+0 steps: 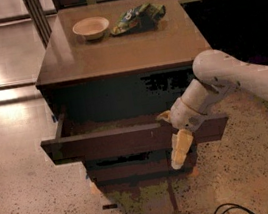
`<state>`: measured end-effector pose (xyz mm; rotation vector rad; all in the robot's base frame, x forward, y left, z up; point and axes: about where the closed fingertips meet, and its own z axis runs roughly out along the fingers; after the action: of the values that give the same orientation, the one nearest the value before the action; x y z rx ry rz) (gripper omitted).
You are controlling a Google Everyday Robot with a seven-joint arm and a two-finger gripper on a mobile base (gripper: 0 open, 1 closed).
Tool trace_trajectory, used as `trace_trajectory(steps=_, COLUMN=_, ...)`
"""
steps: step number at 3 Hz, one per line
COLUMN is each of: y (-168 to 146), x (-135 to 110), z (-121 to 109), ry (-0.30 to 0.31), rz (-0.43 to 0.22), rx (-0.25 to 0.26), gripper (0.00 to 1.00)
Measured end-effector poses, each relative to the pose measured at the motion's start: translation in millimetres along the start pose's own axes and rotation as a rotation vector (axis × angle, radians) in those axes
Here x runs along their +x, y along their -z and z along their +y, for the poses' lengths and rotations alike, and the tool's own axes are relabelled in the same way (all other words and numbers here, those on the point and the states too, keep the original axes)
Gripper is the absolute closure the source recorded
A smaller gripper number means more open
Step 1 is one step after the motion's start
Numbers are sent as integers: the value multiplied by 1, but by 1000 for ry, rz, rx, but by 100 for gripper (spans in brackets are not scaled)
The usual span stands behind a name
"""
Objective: Open top drawer
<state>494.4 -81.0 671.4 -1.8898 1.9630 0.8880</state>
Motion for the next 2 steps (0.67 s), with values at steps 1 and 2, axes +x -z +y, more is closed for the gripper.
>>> trace_trajectory(steps=1, y=2, x=-2, z=14, ry=-7, rz=-9, rx=-16, gripper=0)
trace_trajectory(steps=2, y=11, x=-18, z=67, ry=-11, rz=-48, rx=-76, gripper=0)
